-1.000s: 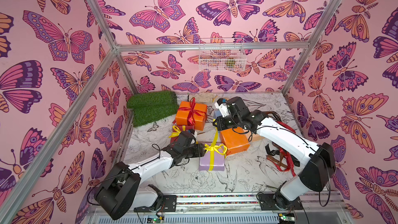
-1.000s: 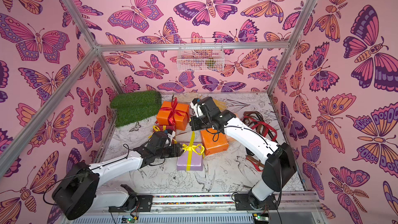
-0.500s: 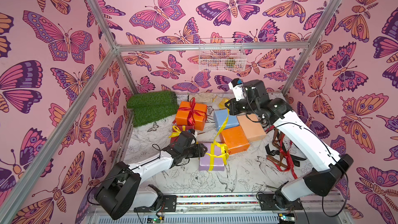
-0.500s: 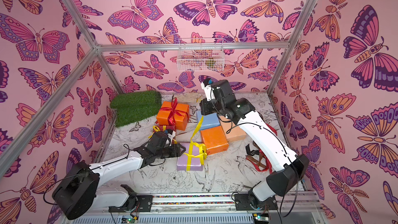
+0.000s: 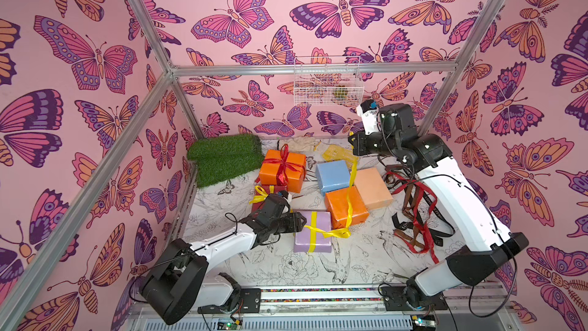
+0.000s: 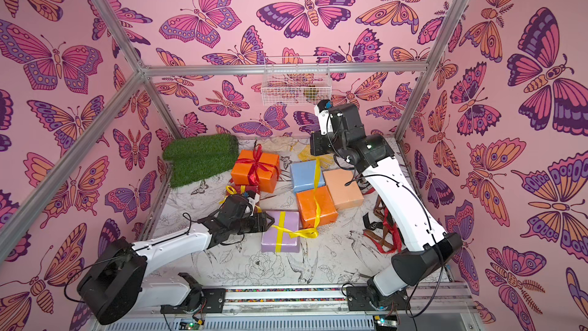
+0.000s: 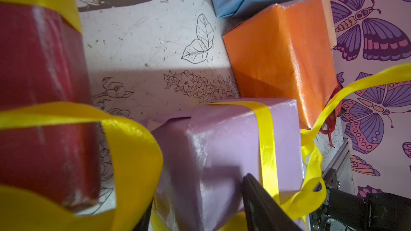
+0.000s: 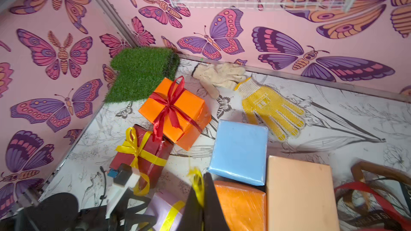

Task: Untie the ribbon bows on the gift boxes
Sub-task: Untie the ribbon from the gift box.

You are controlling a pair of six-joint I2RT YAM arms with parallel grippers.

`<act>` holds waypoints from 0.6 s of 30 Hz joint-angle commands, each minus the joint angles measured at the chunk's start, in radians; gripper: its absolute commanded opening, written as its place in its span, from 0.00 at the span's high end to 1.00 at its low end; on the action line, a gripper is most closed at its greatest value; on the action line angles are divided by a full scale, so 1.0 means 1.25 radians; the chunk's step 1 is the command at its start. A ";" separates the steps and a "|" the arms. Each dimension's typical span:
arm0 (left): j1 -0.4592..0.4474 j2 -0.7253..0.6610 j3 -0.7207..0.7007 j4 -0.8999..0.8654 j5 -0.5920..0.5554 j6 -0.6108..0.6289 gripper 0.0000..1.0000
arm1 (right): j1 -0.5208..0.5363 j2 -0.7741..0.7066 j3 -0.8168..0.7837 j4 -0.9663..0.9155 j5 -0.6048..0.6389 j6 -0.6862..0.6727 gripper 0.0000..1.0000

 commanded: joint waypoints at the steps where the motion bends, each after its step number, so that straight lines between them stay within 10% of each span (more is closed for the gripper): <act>1: -0.007 0.024 -0.014 -0.080 -0.024 0.027 0.35 | -0.059 -0.087 -0.078 -0.046 0.100 0.020 1.00; 12: -0.007 0.027 0.000 -0.081 -0.009 0.046 0.35 | -0.384 -0.287 -0.284 -0.100 0.183 0.062 1.00; 16: -0.007 0.035 0.007 -0.082 -0.007 0.048 0.35 | -0.390 -0.256 -0.309 -0.139 0.240 0.040 0.55; 18: -0.007 0.040 0.010 -0.081 -0.006 0.048 0.35 | -0.389 -0.248 -0.318 -0.149 0.207 0.032 0.48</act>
